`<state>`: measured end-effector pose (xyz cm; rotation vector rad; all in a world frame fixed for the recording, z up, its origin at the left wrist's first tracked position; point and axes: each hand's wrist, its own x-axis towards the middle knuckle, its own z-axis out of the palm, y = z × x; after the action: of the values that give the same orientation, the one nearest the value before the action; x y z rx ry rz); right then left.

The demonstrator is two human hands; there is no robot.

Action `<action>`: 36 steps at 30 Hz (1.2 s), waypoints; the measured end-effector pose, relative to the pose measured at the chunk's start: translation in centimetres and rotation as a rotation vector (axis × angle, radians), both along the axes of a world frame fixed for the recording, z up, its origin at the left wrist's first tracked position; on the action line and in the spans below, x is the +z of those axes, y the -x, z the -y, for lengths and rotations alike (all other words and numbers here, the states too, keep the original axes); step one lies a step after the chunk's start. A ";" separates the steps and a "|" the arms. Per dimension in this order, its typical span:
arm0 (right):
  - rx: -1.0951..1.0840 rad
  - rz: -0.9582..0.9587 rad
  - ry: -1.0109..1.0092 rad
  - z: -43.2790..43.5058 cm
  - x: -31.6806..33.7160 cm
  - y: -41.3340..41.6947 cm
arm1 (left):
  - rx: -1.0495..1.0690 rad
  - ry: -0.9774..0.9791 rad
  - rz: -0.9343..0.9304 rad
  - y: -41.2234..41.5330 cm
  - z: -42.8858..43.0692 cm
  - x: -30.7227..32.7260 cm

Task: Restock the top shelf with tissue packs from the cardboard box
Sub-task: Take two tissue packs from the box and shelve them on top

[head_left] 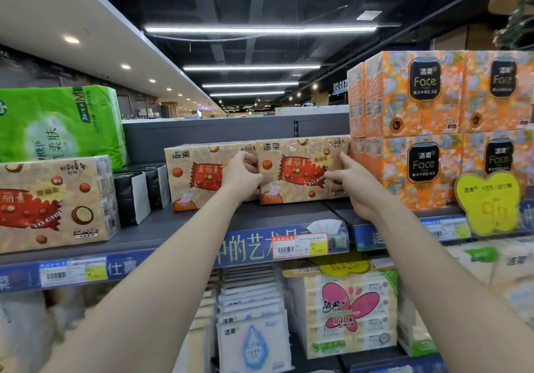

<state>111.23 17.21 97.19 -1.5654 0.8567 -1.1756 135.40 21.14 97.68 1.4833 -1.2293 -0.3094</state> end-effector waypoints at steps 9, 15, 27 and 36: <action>-0.021 -0.270 0.064 1.4 0.6 0.9 | 0.036 0.013 0.055 0.0 0.7 -0.2; -0.038 -0.258 0.089 1.8 0.5 -0.1 | -0.009 0.003 0.004 -0.1 0.6 0.0; -0.014 -0.583 0.179 1.1 0.5 -0.9 | 0.116 0.181 0.483 -3.2 -1.7 1.0; -0.090 -0.632 0.199 1.8 0.4 -1.7 | 0.516 -0.109 1.124 -7.5 -2.6 2.8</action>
<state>112.94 15.41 97.55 -2.1311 1.2521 -0.8440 142.91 23.72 100.51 2.0782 -1.5836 0.9422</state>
